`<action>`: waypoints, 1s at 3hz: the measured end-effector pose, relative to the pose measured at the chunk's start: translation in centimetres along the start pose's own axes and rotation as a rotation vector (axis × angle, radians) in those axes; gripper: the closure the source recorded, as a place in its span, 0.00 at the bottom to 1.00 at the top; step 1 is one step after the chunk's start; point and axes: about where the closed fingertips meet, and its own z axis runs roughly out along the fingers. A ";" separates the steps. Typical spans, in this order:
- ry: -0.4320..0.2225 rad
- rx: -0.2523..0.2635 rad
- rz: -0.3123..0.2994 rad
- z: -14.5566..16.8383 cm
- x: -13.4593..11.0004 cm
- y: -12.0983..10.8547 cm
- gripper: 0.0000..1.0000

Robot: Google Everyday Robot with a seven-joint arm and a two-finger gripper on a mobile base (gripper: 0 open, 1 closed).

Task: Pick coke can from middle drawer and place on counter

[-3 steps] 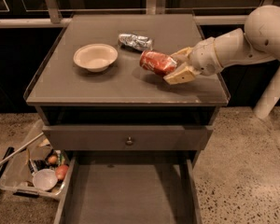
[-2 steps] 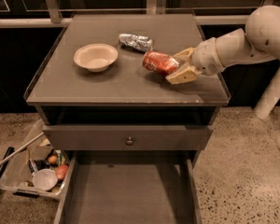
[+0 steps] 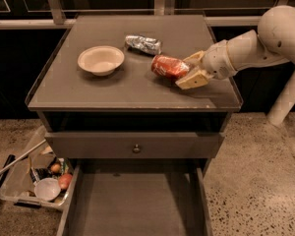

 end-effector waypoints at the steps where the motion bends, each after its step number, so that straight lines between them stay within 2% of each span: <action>1: 0.000 0.000 0.000 0.0 0.0 0.0 0.57; 3: 0.000 0.000 0.000 0.0 0.0 0.0 0.11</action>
Offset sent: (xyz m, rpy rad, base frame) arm 0.0000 0.0000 0.0000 0.0000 0.0000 0.0000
